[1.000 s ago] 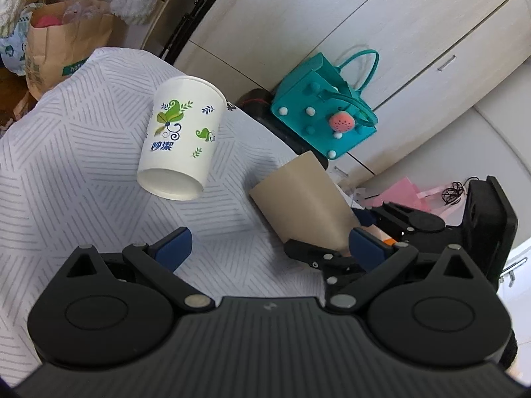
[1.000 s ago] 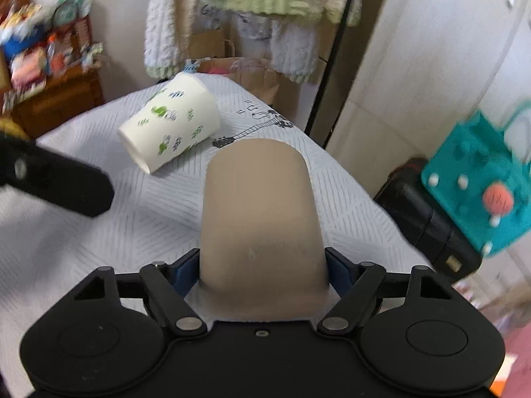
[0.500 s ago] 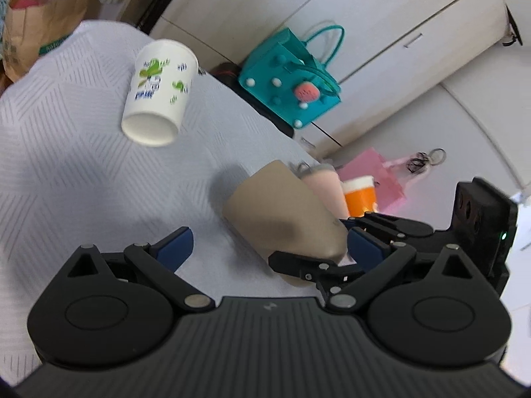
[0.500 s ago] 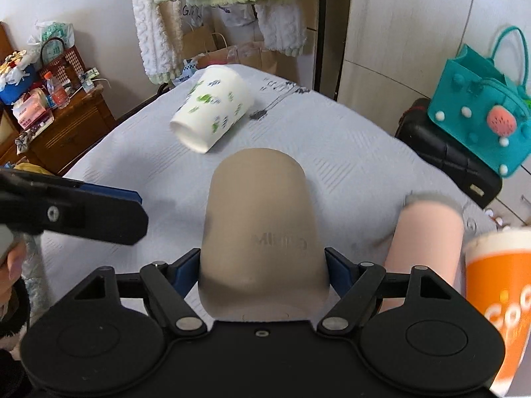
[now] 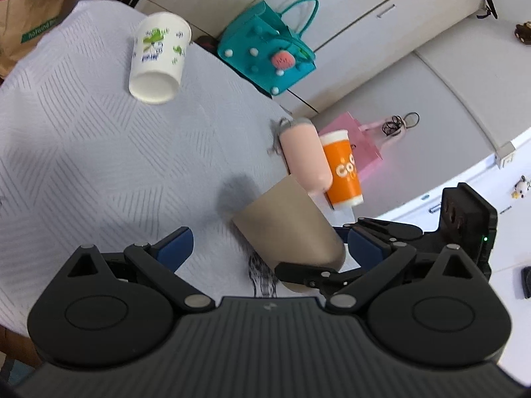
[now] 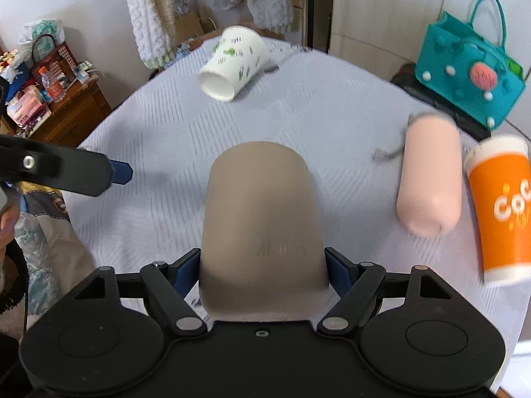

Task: Flip cup upright
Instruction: 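Lift the beige tumbler with the right tool and rotate it upright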

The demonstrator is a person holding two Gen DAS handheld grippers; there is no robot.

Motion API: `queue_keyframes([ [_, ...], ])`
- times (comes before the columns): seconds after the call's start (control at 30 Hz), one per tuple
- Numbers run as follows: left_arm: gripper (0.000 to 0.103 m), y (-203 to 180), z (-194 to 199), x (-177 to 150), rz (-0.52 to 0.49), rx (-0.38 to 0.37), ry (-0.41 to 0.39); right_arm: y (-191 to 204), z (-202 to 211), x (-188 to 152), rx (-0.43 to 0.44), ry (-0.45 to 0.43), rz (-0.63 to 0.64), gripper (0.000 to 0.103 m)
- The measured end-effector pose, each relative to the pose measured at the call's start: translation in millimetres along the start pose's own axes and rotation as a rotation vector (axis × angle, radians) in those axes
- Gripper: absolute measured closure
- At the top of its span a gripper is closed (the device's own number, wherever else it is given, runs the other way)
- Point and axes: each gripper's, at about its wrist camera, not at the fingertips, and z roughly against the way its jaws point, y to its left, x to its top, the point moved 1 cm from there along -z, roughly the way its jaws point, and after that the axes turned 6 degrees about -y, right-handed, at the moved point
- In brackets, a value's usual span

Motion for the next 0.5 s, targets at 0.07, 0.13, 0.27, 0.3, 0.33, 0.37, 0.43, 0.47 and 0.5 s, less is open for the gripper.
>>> queue_keyframes([
  [0.07, 0.002, 1.4, -1.1, -5.1, 0.002, -0.005, 0.01, 0.5, 0.7, -5.6, -0.002, 0.001, -0.021, 0.021],
  [0.13, 0.002, 1.9, -4.7, -10.1, 0.011, -0.008, 0.026, -0.1, 1.4, -11.3, 0.005, 0.004, -0.052, 0.021],
  [0.27, 0.002, -0.3, -14.4, -19.7, 0.023, -0.03, 0.073, 0.4, 14.5, -15.8, 0.033, -0.045, -0.078, 0.022],
  [0.3, 0.002, -1.3, -17.3, -22.3, 0.028, -0.036, 0.086, 1.2, 19.3, -15.8, 0.038, -0.063, -0.076, 0.021],
  [0.33, 0.001, -1.7, -19.7, -23.9, 0.031, -0.039, 0.094, 2.2, 24.8, -15.8, 0.044, -0.08, -0.064, 0.019],
  [0.37, 0.001, -3.0, -21.6, -25.6, 0.035, -0.045, 0.094, 3.0, 29.2, -15.3, 0.047, -0.091, -0.05, 0.018],
  [0.43, 0.001, -6.3, -24.3, -27.4, 0.031, -0.04, 0.092, 5.7, 34.8, -16.3, 0.041, -0.106, -0.005, 0.017],
  [0.47, 0.001, -8.1, -26.5, -27.8, 0.027, -0.039, 0.092, 6.7, 36.8, -17.0, 0.04, -0.111, 0.011, 0.017],
  [0.5, 0.001, -9.6, -29.3, -28.0, 0.029, -0.039, 0.089, 6.9, 37.5, -17.9, 0.046, -0.11, 0.021, 0.016],
])
